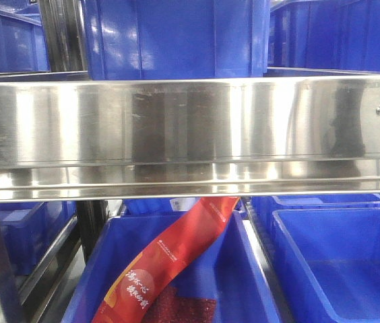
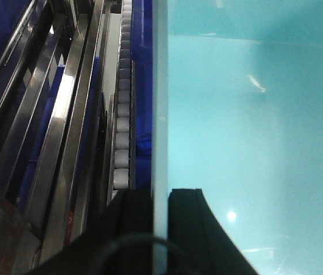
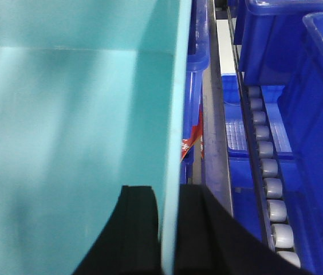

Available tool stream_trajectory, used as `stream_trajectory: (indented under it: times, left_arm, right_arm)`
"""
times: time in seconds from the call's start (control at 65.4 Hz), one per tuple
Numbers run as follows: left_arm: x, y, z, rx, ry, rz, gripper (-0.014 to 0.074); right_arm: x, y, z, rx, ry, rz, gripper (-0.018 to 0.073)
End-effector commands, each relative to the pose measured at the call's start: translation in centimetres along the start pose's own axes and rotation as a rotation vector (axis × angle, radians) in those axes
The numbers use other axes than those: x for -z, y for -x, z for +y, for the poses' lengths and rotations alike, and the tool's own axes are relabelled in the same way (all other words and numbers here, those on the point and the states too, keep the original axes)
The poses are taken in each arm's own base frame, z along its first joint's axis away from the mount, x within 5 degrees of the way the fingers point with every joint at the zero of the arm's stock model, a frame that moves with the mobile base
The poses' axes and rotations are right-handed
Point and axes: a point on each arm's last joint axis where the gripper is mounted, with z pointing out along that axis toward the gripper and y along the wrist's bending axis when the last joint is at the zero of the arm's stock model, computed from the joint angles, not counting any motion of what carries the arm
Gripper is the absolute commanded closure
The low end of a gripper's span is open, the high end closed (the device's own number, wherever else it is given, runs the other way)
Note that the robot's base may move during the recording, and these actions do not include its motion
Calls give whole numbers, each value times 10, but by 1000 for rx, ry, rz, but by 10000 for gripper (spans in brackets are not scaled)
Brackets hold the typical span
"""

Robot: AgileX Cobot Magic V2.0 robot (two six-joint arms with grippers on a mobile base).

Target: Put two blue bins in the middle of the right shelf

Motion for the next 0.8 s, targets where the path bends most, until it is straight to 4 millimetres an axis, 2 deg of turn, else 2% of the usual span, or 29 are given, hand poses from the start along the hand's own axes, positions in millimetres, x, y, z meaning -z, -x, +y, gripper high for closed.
stream_trajectory:
  times: [0.0,0.78]
  left_arm:
    - [14,18,-12,40,-148,-184,708]
    - [15,20,-14,41,-161,-208,708]
  right_arm:
    - [12,9,10,-22,105,-92,715]
    - [11,11,11,-23,114,-113,715]
